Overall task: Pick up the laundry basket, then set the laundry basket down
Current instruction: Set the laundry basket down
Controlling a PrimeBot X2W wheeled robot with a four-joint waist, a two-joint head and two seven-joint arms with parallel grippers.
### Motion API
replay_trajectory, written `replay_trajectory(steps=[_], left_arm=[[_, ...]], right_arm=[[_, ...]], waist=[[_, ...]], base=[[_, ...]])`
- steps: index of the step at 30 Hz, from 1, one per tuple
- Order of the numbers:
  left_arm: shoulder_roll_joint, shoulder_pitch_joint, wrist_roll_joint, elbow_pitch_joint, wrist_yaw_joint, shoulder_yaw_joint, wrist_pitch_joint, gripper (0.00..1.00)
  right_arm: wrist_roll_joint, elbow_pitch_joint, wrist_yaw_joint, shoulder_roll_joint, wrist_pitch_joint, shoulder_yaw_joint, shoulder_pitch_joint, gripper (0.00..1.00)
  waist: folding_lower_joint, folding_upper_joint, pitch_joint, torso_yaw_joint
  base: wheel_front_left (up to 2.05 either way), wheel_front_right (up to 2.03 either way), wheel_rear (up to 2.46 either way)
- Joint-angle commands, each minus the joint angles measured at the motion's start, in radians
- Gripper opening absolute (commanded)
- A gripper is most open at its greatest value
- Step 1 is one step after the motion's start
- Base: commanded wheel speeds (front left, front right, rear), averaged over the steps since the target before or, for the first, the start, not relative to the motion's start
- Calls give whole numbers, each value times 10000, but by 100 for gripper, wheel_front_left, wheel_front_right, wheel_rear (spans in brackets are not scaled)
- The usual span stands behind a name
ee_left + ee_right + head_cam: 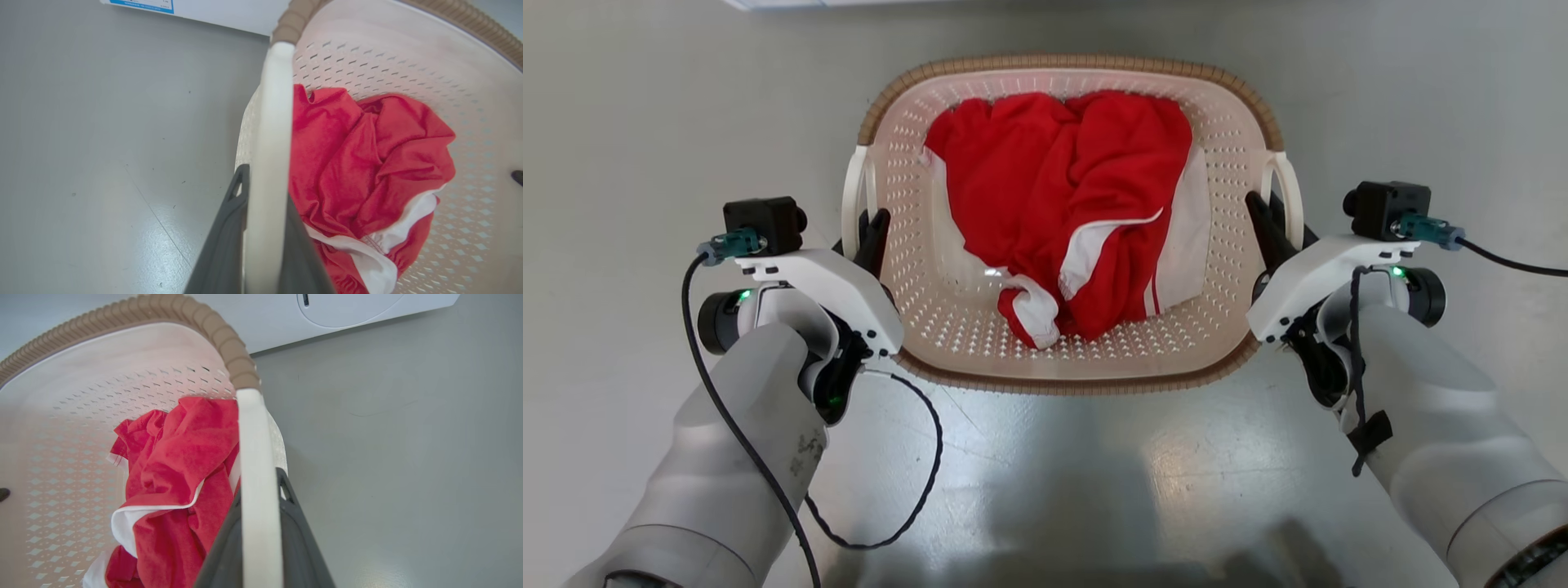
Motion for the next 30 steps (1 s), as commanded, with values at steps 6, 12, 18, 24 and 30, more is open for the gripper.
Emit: replay_trajectory(steps=[6, 12, 18, 24, 30], left_arm=[[330, 188, 784, -314, -58, 1142, -148, 0], [182, 293, 1428, -468, -58, 1791, -148, 0], [4, 199, 1875, -552, -58, 2216, -148, 0], [-124, 186, 2155, -630, -58, 2477, -148, 0], [-219, 199, 2318, -657, -58, 2635, -149, 0]], right_arm=[[-782, -205, 65, 53, -138, -820, 628, 0], [-1447, -341, 65, 162, -139, -1563, 796, 0], [-1910, -326, 65, 177, -139, -2051, 752, 0], [-2243, -342, 65, 213, -139, -2389, 695, 0], [-2534, -351, 65, 232, -139, -2677, 675, 13]], waist=[[0, 0, 371, -16], [0, 0, 632, -24], [0, 0, 954, 25], [0, 0, 1123, 56], [0, 0, 1189, 109]], base=[[0, 0, 0], [0, 0, 0], [0, 0, 0], [0, 0, 0], [0, 0, 0]])
